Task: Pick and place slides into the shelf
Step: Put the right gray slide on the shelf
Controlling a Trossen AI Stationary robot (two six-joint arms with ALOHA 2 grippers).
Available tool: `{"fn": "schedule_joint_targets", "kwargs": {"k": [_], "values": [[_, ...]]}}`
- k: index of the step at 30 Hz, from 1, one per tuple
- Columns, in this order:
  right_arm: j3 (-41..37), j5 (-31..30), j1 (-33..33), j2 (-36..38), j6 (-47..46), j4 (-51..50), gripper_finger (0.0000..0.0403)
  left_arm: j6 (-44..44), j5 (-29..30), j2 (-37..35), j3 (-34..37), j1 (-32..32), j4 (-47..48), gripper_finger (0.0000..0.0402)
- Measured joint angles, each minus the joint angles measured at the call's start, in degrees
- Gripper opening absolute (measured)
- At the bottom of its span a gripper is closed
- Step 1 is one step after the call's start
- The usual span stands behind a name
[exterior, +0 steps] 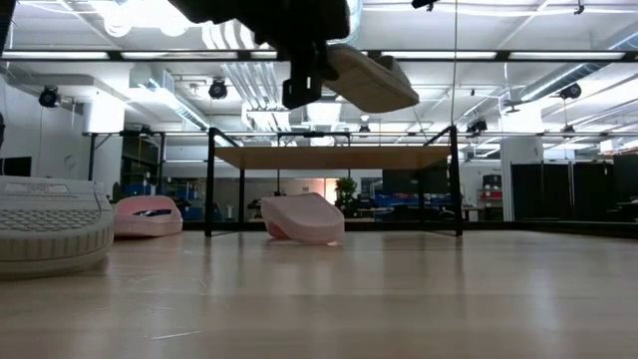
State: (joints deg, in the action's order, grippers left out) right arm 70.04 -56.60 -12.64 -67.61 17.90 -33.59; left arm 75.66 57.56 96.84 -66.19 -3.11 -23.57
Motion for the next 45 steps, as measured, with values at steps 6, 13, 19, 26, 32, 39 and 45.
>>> {"fn": "schedule_joint_targets", "kwargs": {"k": [6,13,19,26,32,39,45], "values": [[0.0,0.0,0.95,0.0,0.48,-1.42,0.0127,6.68,1.28,4.64,-6.04,0.0,-0.47,0.0032],[-0.03,-0.26,2.7,0.0,1.04,-4.2,0.0156,15.21,4.24,8.37,-10.64,0.0,-3.23,0.0033],[-0.07,-0.46,6.73,0.0,1.62,-4.79,0.0195,16.74,4.44,9.66,-12.18,-0.02,-3.19,0.0031],[-0.04,0.43,11.69,-1.44,3.21,-4.28,0.0205,16.85,4.39,9.66,-14.22,-0.09,-3.26,0.0031],[0.0,1.05,12.97,-4.15,8.42,-1.1,0.0205,19.45,4.23,10.08,-15.11,-0.11,-3.18,0.003],[0.02,-5.28,14.58,-5.73,15.08,3.76,0.0206,19.46,4.42,10.08,-14.94,-0.26,-3.19,0.003],[0.02,-4.9,16.36,-5.73,15.37,4.08,0.0206,19.61,4.41,10.08,-14.93,-0.37,-3.16,0.003]]}}
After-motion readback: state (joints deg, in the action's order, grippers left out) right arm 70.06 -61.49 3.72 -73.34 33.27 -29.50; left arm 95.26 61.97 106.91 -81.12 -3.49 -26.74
